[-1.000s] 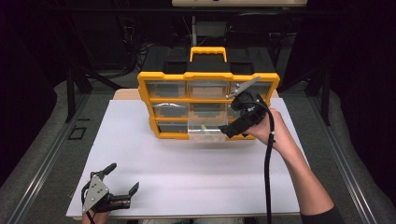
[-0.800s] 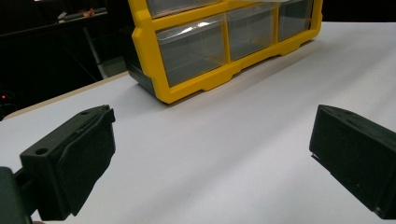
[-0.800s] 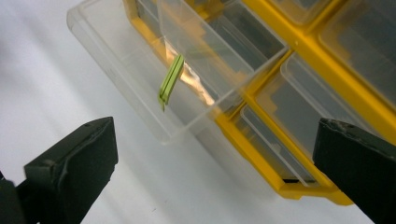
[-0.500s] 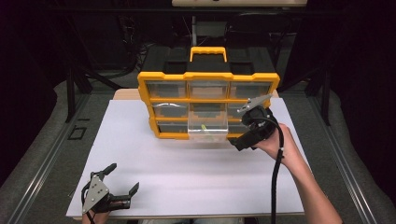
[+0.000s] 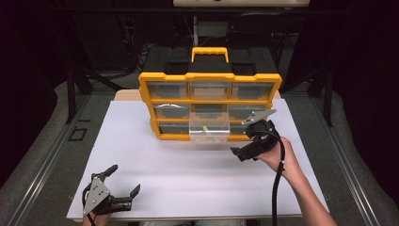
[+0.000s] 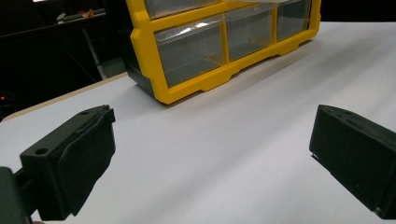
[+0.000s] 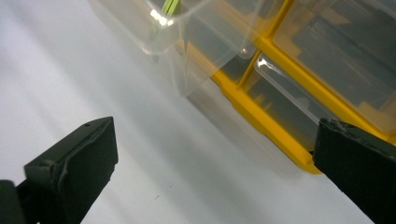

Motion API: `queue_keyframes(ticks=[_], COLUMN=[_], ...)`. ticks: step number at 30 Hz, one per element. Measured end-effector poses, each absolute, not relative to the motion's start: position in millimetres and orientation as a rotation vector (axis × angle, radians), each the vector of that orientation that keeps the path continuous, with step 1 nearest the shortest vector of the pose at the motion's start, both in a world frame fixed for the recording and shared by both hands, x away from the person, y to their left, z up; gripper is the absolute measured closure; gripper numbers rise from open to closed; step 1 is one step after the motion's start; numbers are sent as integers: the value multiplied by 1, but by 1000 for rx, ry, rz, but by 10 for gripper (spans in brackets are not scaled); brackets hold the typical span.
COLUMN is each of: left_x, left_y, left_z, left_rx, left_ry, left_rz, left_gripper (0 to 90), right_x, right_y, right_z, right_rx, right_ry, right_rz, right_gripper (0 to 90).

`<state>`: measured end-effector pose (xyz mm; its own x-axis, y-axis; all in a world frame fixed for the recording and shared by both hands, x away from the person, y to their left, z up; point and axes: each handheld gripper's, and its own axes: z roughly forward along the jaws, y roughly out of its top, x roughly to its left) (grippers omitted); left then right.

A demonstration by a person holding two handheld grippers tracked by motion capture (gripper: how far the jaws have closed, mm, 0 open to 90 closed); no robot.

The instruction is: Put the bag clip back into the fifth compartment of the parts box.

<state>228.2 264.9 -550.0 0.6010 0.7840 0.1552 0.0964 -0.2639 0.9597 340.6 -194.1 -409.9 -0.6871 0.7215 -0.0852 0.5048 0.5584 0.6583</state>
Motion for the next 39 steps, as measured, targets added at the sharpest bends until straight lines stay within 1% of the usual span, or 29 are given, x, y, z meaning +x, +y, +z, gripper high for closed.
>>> queue_keyframes(ticks=[8, 39], left_x=[228, 229], left_y=[265, 264], left_z=[-550, -550], left_rx=[1730, 1737], left_ry=[728, 727], left_rz=[782, 786], left_gripper=[4, 4], right_x=[333, 303], right_y=[-200, -202], right_z=[-432, -495], right_rx=[1028, 1027], right_ry=[2435, 2357], right_rz=[900, 1011], right_gripper=[0, 0])
